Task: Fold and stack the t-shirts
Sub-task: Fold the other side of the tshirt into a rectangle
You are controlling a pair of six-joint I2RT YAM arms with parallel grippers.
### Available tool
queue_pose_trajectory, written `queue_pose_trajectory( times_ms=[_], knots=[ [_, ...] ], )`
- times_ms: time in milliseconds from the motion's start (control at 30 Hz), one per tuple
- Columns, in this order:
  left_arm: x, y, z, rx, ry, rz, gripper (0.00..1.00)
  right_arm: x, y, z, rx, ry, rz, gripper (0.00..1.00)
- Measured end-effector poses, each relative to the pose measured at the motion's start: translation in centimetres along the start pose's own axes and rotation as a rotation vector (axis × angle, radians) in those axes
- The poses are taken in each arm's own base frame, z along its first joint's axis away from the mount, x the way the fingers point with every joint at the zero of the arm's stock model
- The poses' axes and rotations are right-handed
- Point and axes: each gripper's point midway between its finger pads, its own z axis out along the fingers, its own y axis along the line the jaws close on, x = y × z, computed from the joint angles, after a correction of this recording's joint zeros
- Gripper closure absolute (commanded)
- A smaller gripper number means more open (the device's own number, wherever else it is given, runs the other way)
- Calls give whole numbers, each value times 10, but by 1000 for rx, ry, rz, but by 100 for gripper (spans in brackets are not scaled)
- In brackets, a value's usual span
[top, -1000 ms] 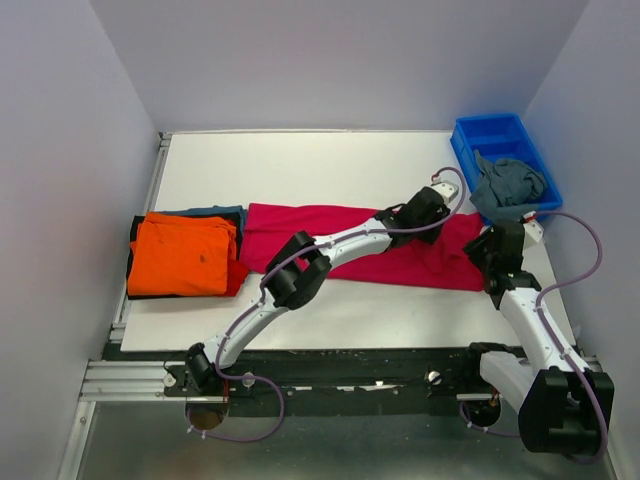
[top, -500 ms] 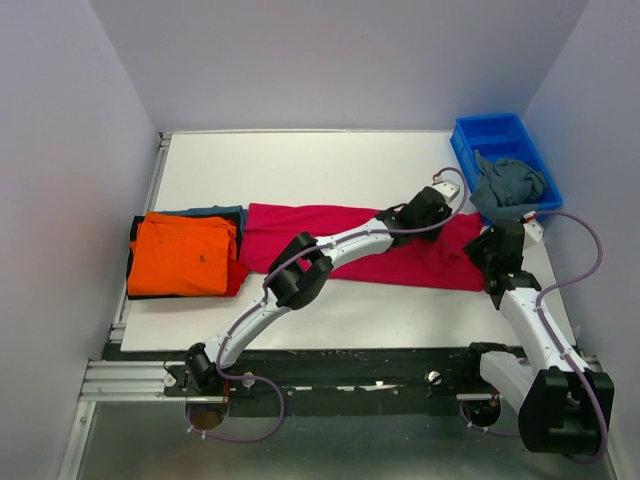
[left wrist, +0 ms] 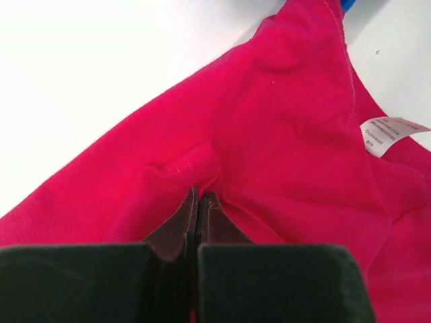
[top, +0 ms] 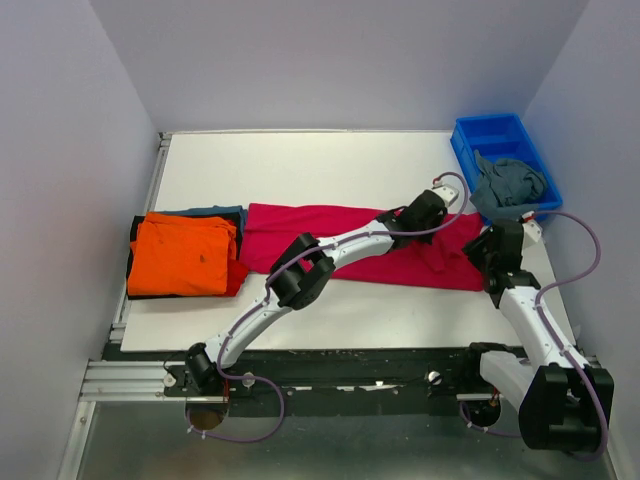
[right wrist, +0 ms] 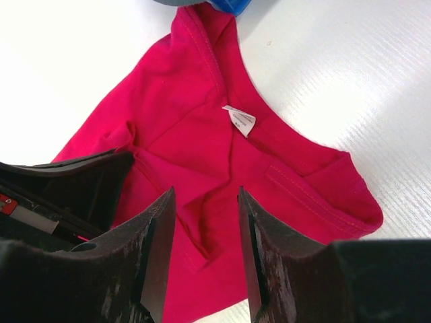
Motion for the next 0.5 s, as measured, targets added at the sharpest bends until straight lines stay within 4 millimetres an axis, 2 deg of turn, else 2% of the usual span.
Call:
queue_pose_trajectory(
  times_ms=[167, 400, 500],
  knots=[
    [2, 3, -10, -7, 14, 19, 100, 6, -1, 3, 5, 25, -6, 50],
    [-14, 8, -54, -28, 12, 32, 100, 17, 1, 6, -17, 77, -36, 51],
    [-21, 10, -76, -33, 2, 32, 100, 21, 9, 7, -60, 103, -61, 54]
  ],
)
